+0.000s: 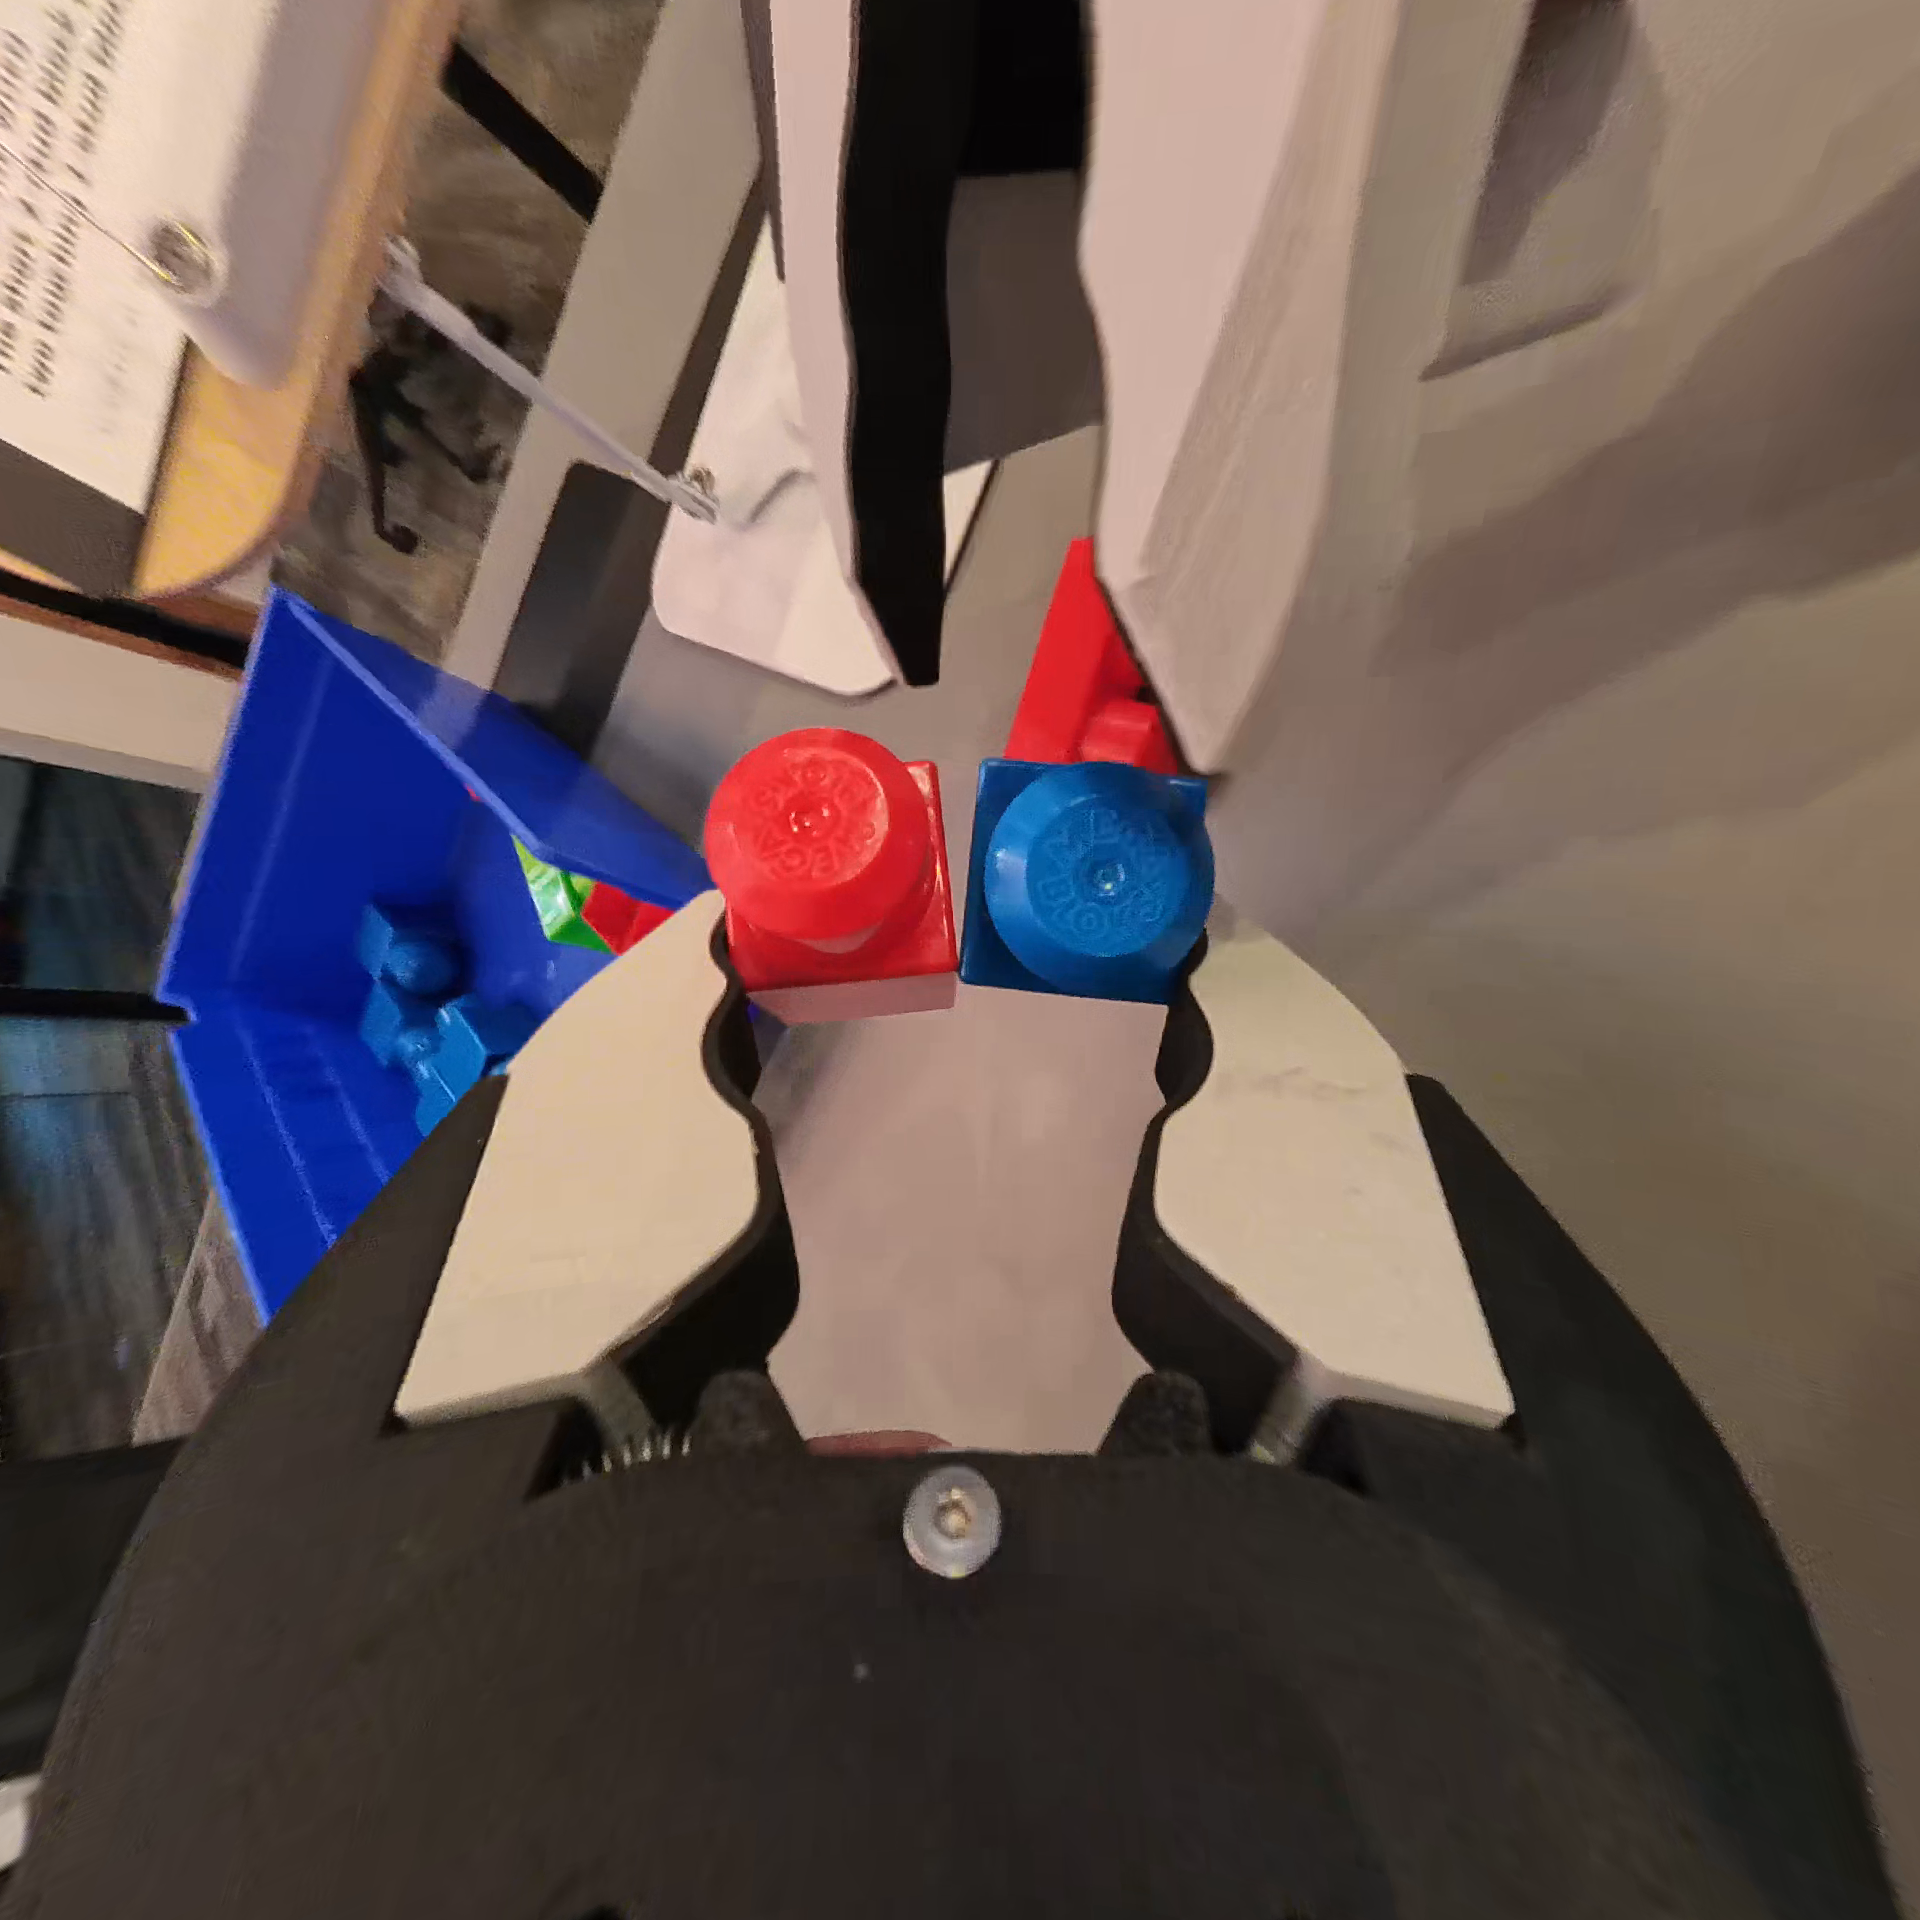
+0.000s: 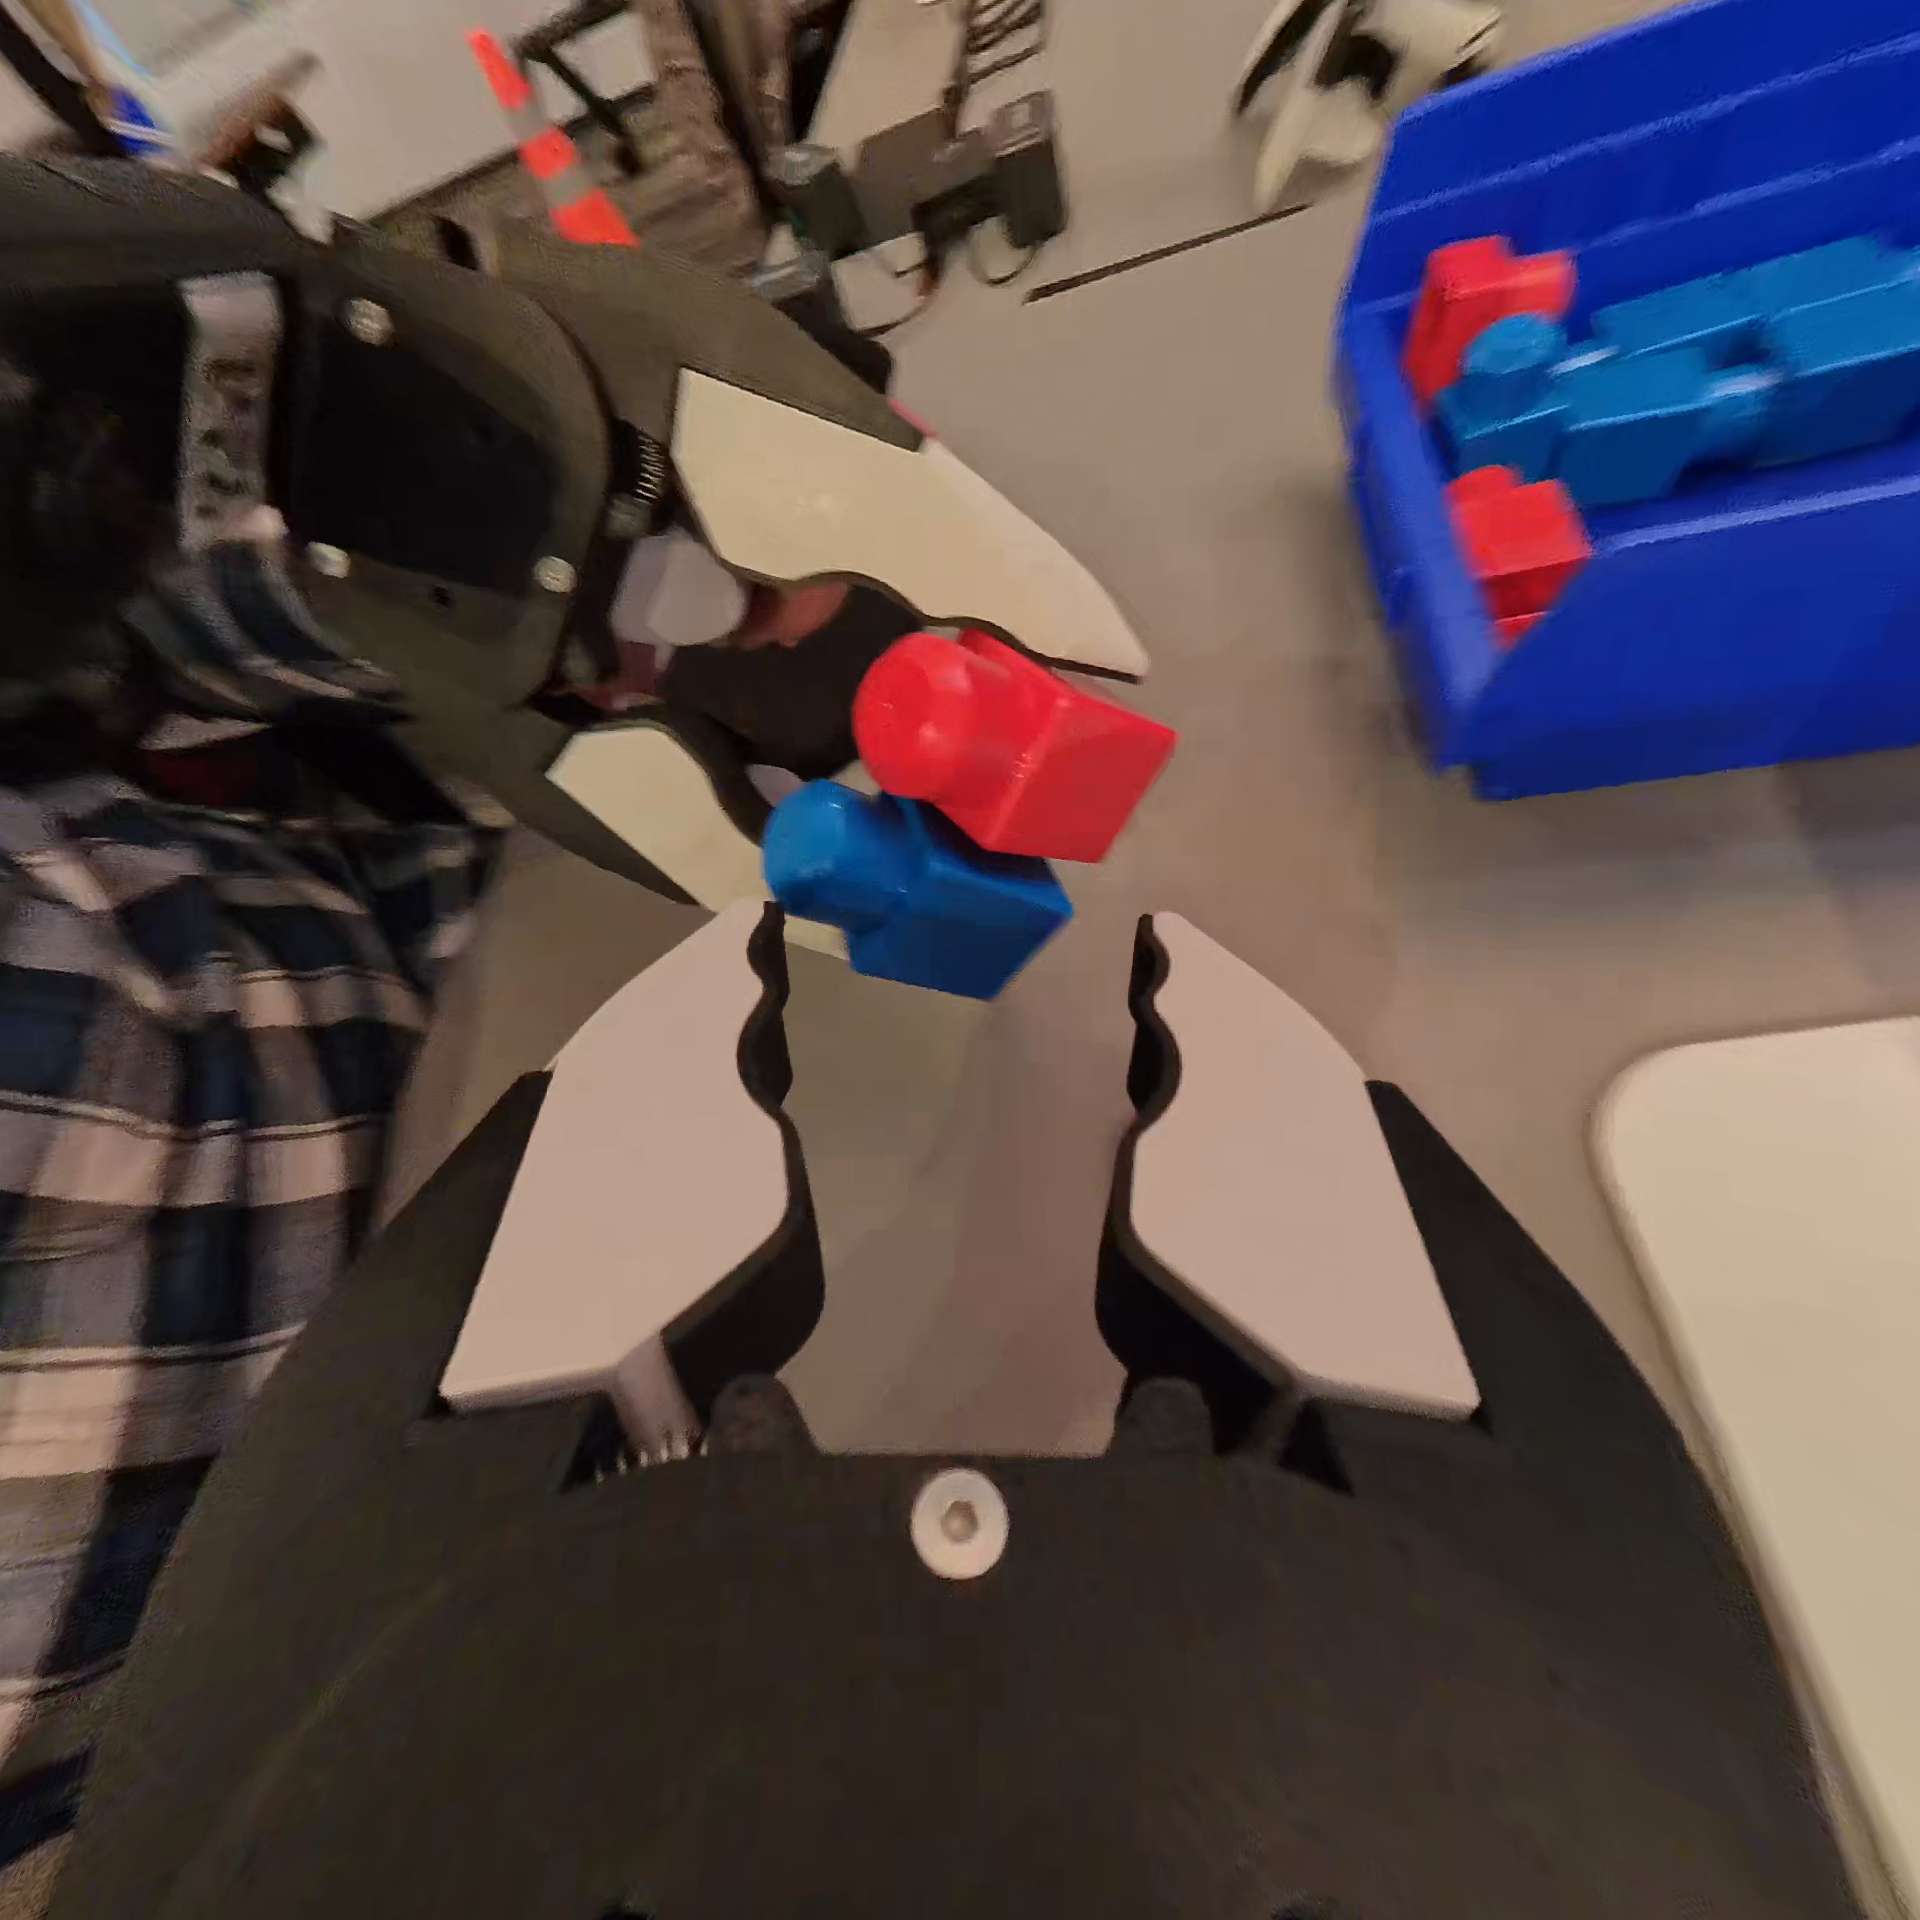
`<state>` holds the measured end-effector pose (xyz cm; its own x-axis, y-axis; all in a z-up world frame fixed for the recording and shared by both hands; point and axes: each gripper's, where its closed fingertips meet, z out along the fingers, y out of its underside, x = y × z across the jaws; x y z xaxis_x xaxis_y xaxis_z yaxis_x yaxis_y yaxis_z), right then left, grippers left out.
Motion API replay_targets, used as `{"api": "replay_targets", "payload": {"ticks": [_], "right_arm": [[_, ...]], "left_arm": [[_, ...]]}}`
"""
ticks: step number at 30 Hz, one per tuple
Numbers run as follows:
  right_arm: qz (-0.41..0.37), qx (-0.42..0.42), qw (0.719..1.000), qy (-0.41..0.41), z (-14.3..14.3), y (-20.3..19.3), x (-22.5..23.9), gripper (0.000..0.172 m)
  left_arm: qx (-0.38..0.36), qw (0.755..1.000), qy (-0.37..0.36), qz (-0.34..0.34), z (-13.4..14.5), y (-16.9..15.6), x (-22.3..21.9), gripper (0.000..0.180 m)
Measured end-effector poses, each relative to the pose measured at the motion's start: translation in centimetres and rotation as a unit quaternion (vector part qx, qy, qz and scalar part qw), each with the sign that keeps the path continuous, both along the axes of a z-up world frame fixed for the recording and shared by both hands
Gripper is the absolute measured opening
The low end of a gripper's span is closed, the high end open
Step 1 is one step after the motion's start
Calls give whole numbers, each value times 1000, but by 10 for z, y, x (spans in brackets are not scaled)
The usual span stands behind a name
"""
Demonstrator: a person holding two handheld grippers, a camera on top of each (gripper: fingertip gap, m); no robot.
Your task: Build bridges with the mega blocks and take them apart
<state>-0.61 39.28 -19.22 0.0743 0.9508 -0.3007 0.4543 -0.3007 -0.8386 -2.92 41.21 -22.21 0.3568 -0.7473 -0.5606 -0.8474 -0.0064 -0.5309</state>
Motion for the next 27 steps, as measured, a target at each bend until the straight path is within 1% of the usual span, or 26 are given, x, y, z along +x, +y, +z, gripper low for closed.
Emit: {"api": "replay_targets", "payload": {"ticks": [3, 5, 7, 9, 10, 12, 13, 15, 17, 19, 21, 24, 25, 26, 27], "right_arm": [[-20, 57, 998, -19, 2, 17, 17, 64], [-37, 90, 995, -33, 3, 29, 28, 63], [-31, 83, 996, -28, 5, 29, 32, 58], [-14, 74, 997, -12, 7, 22, 27, 49], [-7, 75, 997, -2, 8, 18, 23, 49], [-3, 101, 995, 1, 6, 16, 17, 55], [5, 120, 993, 9, 8, 14, 16, 65], [45, 158, 986, 40, 17, 2, 15, 81], [72, 210, 974, 51, 22, -9, 15, 96], [80, 249, 963, 61, 29, -16, 12, 93], [84, 283, 954, 52, 29, -21, 8, 97], [104, 280, 953, 48, 27, -29, 7, 82], [106, 280, 953, 48, 27, -30, 7, 81], [109, 279, 953, 47, 27, -30, 8, 71], [111, 277, 953, 47, 28, -31, 9, 71]], "left_arm": [[34, 999, 18, -14, 8, 7, -1, 75], [29, 999, 9, -24, 9, 8, -1, 75], [19, 999, -9, -40, 9, 6, 2, 75], [33, 999, -1, -36, 11, 9, 1, 76], [35, 998, -8, -44, 13, 8, 4, 76], [24, 996, -41, -73, 20, 1, 14, 76], [19, 993, -57, -99, 25, -5, 19, 76], [12, 989, -92, -117, 36, -11, 24, 75], [-14, 979, -139, -146, 46, -19, 30, 75], [-38, 965, -183, -184, 57, -30, 37, 75], [-57, 958, -195, -200, 59, -35, 40, 75], [-77, 952, -195, -224, 58, -42, 44, 75], [-77, 951, -195, -226, 59, -41, 43, 75], [-81, 950, -196, -231, 59, -42, 43, 75], [-91, 946, -202, -237, 60, -45, 44, 76]]}}
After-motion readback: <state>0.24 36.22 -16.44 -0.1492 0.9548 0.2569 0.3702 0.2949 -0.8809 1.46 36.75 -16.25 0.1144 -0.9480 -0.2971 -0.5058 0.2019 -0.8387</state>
